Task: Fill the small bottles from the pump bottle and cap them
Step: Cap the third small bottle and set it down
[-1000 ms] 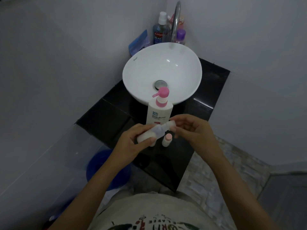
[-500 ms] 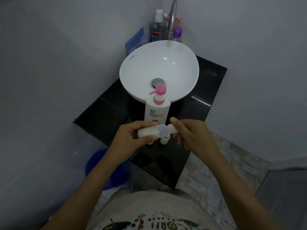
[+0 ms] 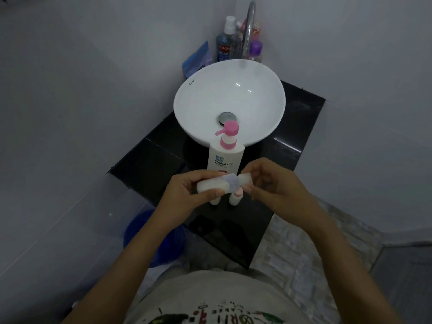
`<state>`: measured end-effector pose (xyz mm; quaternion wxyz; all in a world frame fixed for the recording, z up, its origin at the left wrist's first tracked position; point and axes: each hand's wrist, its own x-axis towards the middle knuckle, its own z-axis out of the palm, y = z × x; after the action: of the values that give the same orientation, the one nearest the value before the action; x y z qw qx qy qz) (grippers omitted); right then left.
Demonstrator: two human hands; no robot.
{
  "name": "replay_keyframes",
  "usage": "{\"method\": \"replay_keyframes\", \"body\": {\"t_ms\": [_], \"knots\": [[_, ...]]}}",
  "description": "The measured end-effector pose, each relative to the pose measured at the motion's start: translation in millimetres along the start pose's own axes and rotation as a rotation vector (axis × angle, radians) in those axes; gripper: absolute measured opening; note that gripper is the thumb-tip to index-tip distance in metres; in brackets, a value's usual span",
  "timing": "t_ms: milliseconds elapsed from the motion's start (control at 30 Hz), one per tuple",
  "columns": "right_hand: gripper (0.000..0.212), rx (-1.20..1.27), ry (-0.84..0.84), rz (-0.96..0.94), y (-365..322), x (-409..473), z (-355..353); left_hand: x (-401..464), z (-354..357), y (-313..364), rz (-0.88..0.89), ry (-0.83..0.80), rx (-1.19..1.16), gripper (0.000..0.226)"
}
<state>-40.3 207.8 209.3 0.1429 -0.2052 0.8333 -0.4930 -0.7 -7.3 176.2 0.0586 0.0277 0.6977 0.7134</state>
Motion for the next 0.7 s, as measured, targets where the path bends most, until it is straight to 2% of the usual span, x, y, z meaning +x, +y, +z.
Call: {"method": "replay_keyframes", "body": {"t_ms": [33,133,167,300,367,467,500,600,700], "knots": [[0.008,0.001,0.019,0.029,0,-1,3,0,0,0,-0.003,0.0,0.003,0.033],[0.041,-0.028,0.142,0.165,-3,1,15,-2,1,-1,-0.016,-0.006,0.008,0.035],[0.043,0.001,0.158,0.166,-4,1,15,-2,2,-1,-0.017,-0.007,0.004,0.036],[0.019,0.068,0.045,0.021,-3,-2,5,-2,2,0,-0.021,0.011,0.009,0.04],[0.011,0.052,0.096,0.074,-1,-1,11,-2,2,-1,-0.027,0.004,0.019,0.036],[0.043,0.032,0.17,0.191,-1,0,21,-3,3,-1,-0.033,-0.006,0.04,0.035],[0.042,0.064,0.149,0.191,-1,-1,19,-3,3,-1,-0.032,0.0,0.034,0.036],[0.015,0.111,0.012,0.094,1,-2,9,-4,0,-1,-0.033,0.02,0.031,0.039],[0.004,0.051,0.055,0.144,2,-1,14,-5,0,-2,-0.055,0.013,0.048,0.037]]}}
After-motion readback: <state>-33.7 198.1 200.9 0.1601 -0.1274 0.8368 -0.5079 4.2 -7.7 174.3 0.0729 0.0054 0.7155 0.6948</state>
